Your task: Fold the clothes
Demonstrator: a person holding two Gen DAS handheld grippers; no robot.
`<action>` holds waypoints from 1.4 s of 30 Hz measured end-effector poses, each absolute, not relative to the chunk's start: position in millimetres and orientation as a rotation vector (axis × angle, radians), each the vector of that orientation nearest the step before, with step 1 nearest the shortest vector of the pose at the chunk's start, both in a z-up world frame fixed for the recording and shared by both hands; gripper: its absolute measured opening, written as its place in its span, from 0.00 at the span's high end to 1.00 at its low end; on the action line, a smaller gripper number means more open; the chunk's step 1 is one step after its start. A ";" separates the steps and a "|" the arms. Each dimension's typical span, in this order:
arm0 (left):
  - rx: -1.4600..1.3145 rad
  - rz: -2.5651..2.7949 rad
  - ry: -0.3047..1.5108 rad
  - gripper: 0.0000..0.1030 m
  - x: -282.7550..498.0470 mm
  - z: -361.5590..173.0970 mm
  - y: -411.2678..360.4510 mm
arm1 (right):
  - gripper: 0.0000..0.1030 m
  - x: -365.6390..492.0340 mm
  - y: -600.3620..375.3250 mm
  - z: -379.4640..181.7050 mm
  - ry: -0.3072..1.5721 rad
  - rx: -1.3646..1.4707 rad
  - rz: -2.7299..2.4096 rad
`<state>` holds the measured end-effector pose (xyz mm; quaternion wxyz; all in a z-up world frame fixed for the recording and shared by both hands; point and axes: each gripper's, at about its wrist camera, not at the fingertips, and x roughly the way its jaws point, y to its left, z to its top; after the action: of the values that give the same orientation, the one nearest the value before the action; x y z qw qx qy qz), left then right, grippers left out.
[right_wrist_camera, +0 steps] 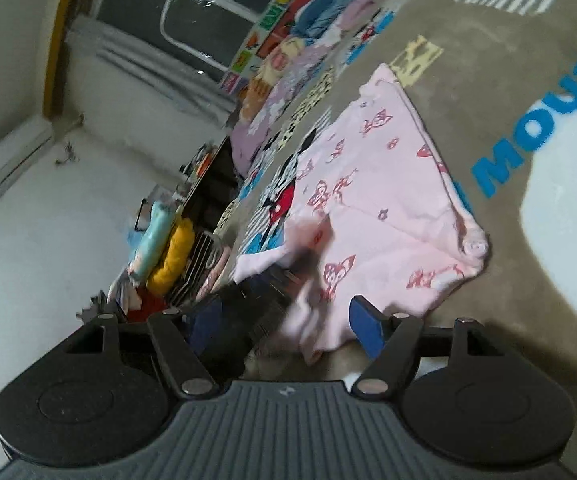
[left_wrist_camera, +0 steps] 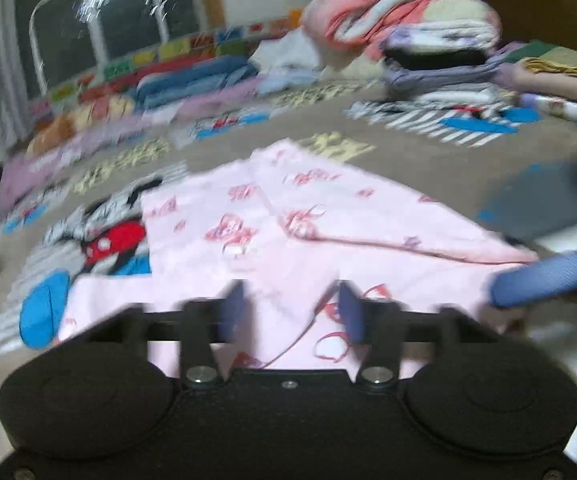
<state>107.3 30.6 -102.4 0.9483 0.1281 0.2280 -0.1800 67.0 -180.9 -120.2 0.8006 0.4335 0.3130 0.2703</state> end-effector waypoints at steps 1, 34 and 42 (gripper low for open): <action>0.257 -0.391 0.459 0.45 103.9 -99.9 32.8 | 0.31 71.3 -180.1 -120.6 0.675 0.944 0.577; -0.266 -0.145 0.468 0.40 83.4 -74.3 187.4 | 0.94 150.4 -94.7 -116.7 0.717 0.842 0.323; -0.306 -0.241 0.589 0.33 74.0 -88.4 164.6 | 0.94 175.7 -103.1 -43.5 0.583 0.735 0.434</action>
<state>74.0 164.6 -88.4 0.9383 -0.1500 0.2883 -0.1181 175.7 -103.1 -43.5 0.8693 0.3514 0.2789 0.2074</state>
